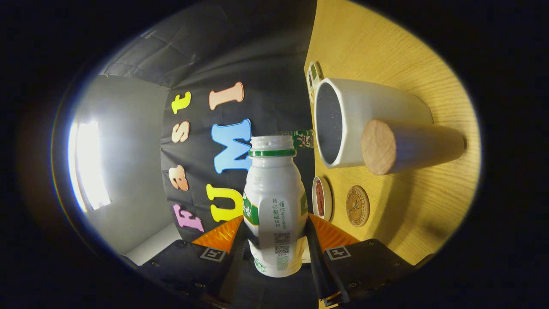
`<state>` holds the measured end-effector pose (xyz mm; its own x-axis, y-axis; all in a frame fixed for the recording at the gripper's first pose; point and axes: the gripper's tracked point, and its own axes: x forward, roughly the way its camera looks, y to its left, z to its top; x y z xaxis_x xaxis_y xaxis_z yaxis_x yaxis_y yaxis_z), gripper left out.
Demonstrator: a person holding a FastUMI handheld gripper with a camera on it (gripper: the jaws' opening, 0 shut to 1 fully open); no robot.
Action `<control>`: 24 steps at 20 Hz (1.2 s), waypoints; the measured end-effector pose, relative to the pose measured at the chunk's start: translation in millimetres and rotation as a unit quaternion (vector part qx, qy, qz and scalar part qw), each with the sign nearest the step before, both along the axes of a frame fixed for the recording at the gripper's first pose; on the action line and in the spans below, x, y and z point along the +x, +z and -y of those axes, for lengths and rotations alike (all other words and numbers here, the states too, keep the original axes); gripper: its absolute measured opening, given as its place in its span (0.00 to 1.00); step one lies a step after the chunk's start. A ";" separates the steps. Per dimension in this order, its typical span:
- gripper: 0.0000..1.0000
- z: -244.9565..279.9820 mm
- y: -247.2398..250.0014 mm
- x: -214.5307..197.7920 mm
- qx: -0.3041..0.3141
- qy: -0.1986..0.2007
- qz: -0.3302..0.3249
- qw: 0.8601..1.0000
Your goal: Take the bottle from table, then pour the juice into the cup, finally place the bottle on the coaster
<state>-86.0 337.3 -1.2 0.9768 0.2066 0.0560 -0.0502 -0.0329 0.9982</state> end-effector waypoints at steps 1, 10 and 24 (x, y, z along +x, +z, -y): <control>0.69 0.6 0.4 0.1 0.004 -0.001 0.001 1.000; 0.69 -1.0 4.5 0.8 0.033 0.000 0.000 0.999; 0.69 -1.7 7.0 -0.1 0.042 -0.003 0.004 0.999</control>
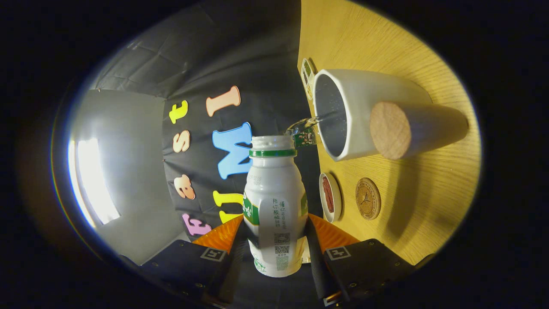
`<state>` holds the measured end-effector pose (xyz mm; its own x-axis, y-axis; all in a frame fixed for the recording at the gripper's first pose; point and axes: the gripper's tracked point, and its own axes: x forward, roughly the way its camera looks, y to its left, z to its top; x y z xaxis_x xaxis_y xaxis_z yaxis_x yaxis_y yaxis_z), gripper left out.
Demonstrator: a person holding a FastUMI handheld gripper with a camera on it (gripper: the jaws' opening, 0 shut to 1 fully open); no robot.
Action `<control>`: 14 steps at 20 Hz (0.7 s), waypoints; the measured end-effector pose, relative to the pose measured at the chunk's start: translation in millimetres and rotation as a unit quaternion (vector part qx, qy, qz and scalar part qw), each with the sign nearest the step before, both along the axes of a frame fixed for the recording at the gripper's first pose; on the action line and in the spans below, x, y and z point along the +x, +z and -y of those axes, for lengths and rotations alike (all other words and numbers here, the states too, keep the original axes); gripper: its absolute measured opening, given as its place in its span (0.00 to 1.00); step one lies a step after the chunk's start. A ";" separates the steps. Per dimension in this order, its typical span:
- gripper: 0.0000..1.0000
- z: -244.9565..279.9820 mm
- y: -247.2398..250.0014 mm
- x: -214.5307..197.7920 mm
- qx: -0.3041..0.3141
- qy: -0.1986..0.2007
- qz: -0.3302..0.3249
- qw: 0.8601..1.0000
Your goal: Take the bottle from table, then pour the juice into the cup, finally place the bottle on the coaster
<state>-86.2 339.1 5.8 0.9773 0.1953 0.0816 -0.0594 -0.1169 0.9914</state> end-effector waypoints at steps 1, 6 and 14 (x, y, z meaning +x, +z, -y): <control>0.69 -0.1 -0.3 0.4 0.001 0.000 0.000 1.000; 0.69 -0.3 1.1 0.0 0.005 0.001 -0.001 1.000; 0.69 -0.6 2.3 -1.0 0.012 0.001 0.004 1.000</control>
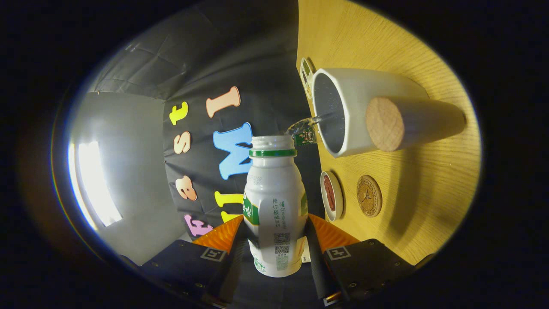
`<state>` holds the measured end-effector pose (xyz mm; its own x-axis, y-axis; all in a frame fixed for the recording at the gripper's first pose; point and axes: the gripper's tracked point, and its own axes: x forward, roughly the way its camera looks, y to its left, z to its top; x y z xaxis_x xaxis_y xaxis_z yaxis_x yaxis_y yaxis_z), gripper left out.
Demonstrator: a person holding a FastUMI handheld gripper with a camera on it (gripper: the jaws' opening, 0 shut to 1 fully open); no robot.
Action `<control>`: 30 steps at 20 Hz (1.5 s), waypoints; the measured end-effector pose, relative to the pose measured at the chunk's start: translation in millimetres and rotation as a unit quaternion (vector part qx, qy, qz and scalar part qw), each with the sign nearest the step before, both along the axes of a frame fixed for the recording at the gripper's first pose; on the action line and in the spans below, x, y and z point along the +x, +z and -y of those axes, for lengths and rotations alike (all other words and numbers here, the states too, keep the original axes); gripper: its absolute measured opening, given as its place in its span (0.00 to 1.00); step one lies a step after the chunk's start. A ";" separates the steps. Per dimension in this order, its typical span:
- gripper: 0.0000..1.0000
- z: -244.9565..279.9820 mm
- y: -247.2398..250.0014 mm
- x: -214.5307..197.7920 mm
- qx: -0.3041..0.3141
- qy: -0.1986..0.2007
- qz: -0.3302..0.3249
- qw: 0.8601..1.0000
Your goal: Take the bottle from table, then pour the juice into the cup, finally place the bottle on the coaster
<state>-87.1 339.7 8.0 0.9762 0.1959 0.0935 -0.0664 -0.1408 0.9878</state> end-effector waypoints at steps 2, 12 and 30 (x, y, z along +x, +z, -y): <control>0.69 -0.5 0.6 -0.5 0.002 -0.001 0.001 1.000; 0.70 -1.8 1.4 -0.6 0.007 0.005 0.000 1.000; 0.69 0.1 3.5 -1.7 0.025 0.000 0.003 1.000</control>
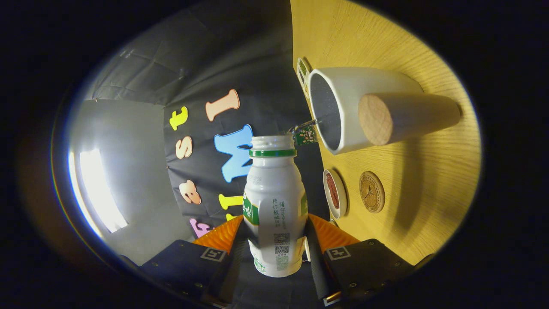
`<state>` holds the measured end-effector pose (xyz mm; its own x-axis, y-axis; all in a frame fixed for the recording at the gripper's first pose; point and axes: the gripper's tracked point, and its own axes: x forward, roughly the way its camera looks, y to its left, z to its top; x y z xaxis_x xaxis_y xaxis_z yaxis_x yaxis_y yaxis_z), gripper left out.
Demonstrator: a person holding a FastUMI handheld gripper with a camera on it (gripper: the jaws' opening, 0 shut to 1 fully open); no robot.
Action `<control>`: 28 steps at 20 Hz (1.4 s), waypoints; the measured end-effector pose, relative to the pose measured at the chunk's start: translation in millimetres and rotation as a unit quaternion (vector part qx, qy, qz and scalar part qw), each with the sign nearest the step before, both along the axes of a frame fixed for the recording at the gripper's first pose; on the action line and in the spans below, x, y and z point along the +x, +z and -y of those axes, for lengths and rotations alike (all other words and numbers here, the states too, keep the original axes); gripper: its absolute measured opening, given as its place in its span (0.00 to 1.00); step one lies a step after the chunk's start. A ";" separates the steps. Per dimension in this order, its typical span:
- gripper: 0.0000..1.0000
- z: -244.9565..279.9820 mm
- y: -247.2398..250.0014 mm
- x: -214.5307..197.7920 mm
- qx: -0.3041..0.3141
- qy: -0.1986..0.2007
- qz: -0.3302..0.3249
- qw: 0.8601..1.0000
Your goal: Take the bottle from table, then pour the juice into the cup, finally place the bottle on the coaster
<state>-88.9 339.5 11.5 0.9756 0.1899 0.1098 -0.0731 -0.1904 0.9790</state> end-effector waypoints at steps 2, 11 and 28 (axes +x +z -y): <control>0.69 -0.7 0.6 0.2 0.001 0.000 0.000 1.000; 0.69 -1.0 1.2 -0.2 0.007 0.001 0.005 1.000; 0.69 -1.3 4.7 -2.6 0.015 0.003 0.002 1.000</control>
